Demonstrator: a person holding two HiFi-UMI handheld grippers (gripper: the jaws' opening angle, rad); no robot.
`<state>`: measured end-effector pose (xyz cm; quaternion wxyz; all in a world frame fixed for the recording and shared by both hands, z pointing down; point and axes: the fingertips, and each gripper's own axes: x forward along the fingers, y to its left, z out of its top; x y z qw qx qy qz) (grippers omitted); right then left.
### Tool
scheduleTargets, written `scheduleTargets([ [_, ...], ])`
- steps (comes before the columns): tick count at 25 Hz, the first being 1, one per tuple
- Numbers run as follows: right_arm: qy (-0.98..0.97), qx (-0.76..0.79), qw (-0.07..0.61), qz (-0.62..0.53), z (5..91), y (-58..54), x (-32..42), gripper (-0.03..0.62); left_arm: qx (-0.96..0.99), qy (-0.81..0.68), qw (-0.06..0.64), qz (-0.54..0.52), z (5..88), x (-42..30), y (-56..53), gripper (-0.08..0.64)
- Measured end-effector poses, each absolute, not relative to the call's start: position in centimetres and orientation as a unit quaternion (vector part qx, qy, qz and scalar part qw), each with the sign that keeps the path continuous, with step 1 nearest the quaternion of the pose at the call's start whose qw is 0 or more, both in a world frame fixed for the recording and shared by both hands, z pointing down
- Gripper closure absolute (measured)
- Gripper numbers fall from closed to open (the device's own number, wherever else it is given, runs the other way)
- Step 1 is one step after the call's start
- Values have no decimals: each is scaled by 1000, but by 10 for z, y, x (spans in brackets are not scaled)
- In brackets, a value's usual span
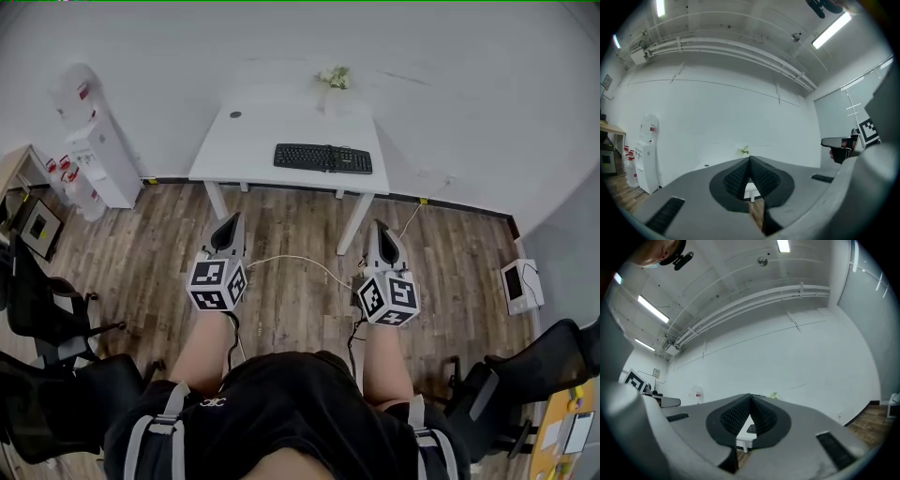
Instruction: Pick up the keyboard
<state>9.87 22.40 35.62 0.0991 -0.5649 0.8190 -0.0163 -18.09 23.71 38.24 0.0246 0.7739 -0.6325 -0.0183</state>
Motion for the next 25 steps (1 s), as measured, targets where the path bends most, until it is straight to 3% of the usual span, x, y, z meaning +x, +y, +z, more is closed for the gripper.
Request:
scheduleTargets([
  [13, 803, -589, 88, -9, 372, 191, 92, 588, 785, -618, 30, 6, 401, -193, 203, 549],
  [25, 805, -587, 93, 0, 378, 67, 84, 588, 781, -625, 8, 14, 401, -201, 88, 549],
])
